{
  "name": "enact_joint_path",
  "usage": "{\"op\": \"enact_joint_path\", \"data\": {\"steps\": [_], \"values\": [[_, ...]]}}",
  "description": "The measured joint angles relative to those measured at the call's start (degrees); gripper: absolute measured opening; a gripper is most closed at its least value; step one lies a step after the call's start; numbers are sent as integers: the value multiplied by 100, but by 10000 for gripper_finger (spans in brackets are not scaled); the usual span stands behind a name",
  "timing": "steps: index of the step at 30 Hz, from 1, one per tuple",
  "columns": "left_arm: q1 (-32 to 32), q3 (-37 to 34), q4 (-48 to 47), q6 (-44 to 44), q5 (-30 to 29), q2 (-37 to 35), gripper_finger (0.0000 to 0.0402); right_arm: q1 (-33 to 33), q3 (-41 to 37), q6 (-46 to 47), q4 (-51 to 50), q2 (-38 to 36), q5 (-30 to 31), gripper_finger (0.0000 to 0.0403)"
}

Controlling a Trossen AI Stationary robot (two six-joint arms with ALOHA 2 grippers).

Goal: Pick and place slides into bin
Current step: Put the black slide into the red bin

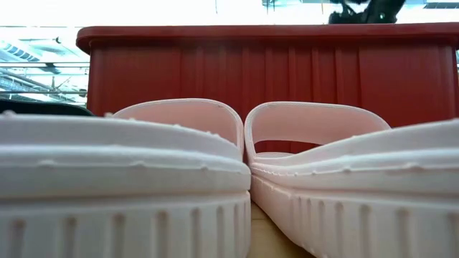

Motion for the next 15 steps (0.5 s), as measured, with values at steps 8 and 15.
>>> {"op": "enact_joint_path", "data": {"steps": [8,15], "values": [[0,0,0,-7,2,4,228,-269,-406,-284,268,0,-130,0],[0,0,1,-15,0,4,228,-451,-390,-689,170,-96,-151,0]]}}
